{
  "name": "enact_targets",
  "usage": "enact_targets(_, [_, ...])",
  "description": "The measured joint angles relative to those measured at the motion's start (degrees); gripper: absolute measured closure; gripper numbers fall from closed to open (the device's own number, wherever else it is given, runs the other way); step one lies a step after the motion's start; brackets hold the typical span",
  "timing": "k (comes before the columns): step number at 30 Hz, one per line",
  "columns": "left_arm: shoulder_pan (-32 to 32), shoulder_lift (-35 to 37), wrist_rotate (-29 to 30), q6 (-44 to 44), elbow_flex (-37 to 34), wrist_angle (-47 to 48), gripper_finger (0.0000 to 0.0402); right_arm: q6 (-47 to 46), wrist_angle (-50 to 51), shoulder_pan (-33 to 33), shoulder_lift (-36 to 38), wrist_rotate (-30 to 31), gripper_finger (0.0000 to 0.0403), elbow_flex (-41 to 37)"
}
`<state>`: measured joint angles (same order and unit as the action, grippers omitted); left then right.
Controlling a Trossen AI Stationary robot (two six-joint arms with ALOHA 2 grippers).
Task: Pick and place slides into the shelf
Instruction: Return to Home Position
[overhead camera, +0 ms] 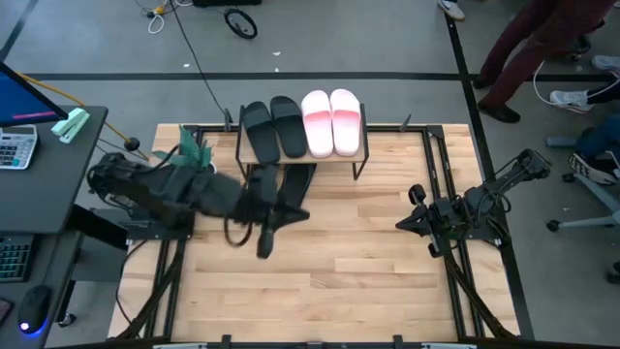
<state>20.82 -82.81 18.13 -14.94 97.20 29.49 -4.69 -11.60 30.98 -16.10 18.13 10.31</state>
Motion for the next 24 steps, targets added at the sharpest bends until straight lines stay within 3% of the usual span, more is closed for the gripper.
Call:
enact_targets(4, [-4.5,4.6,-10.4,0.4,-8.4,-10.0,0.0366,-1.5,2.0,0.0,0.0,0.0,0.0389,0.0])
enact_targets(6, [-4.9,8.5,-12.2,0.4,-12.9,-14.1,0.0366,-3.4,3.9,0.0,0.0,0.0,0.0389,0.0])
enact_targets(14, [-4.5,24.0,-10.7,-2.8,-33.1,-19.9,0.0379,-6.8,5.6,0.0,0.0,0.0,0.0389,0.0])
enact_targets(17, [-4.5,29.2,-7.7,-3.5,-43.3,-27.6,0.0381,-6.8,5.7,0.0,0.0,0.0,0.0389,0.0])
enact_targets(24, [-7.0,40.9,-6.8,-5.9,-67.0,-47.8,0.0369,-7.2,7.5,0.0,-0.3,-0.4,0.0389,0.0])
